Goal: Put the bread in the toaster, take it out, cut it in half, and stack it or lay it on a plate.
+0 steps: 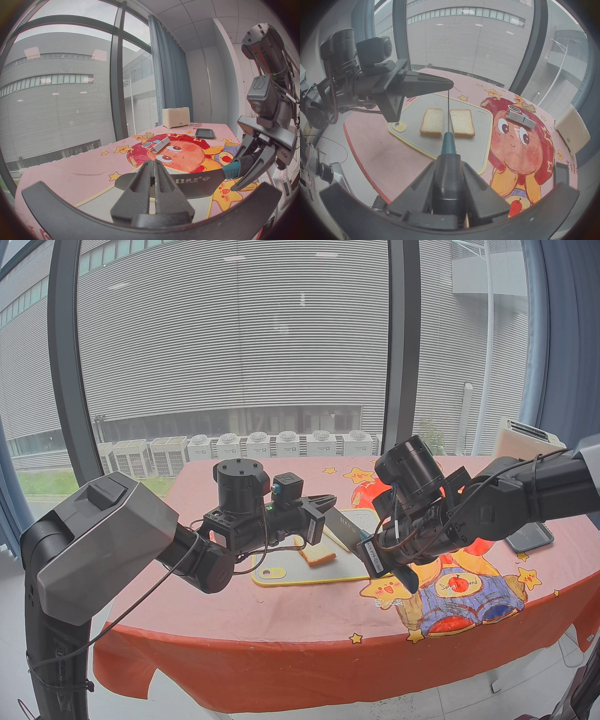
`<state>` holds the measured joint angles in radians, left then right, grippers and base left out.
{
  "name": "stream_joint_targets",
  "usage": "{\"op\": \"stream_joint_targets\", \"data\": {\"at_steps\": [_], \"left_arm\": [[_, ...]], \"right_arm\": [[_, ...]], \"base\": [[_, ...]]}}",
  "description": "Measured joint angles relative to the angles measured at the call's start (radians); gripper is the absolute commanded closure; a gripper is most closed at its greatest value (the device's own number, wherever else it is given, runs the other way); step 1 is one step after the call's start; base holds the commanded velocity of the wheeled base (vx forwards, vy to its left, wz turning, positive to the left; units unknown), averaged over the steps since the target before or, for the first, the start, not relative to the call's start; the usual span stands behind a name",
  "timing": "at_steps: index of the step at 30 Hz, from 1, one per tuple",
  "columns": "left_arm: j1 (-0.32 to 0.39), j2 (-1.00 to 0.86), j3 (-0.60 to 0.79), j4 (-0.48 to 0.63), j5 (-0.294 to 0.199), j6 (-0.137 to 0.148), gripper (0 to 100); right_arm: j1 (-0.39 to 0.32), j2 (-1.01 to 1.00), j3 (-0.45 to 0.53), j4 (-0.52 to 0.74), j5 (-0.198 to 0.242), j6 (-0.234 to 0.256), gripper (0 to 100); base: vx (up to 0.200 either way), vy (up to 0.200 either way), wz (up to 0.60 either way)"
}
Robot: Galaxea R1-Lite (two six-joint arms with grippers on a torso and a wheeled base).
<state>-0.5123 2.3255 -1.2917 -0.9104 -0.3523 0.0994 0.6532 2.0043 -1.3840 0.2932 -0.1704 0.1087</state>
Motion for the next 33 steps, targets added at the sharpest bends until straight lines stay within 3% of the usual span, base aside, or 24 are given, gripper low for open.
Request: {"op": "stream_joint_targets", "data": {"at_steps": [11, 19, 33], "left_arm": [[0.030, -0.087, 0.073, -0.021, 0.017, 0.001, 100], [0.113, -0.240, 0.201, -0.026, 0.017, -0.005, 100], [0.271, -0.496, 0.637, -0.136, 0.007, -0.016, 100]], "right_arm": [[-0.005, -0.044, 0.013, 0.001, -0.005, 0.002, 100], [-0.007, -0.068, 0.034, 0.005, -0.008, -0.001, 100], [0.000, -0.112, 0.067, 0.005, -0.023, -0.002, 100]], "base": [[0.000, 0.000, 0.00], [0.000, 0.000, 0.00], [0.000, 0.000, 0.00]]}}
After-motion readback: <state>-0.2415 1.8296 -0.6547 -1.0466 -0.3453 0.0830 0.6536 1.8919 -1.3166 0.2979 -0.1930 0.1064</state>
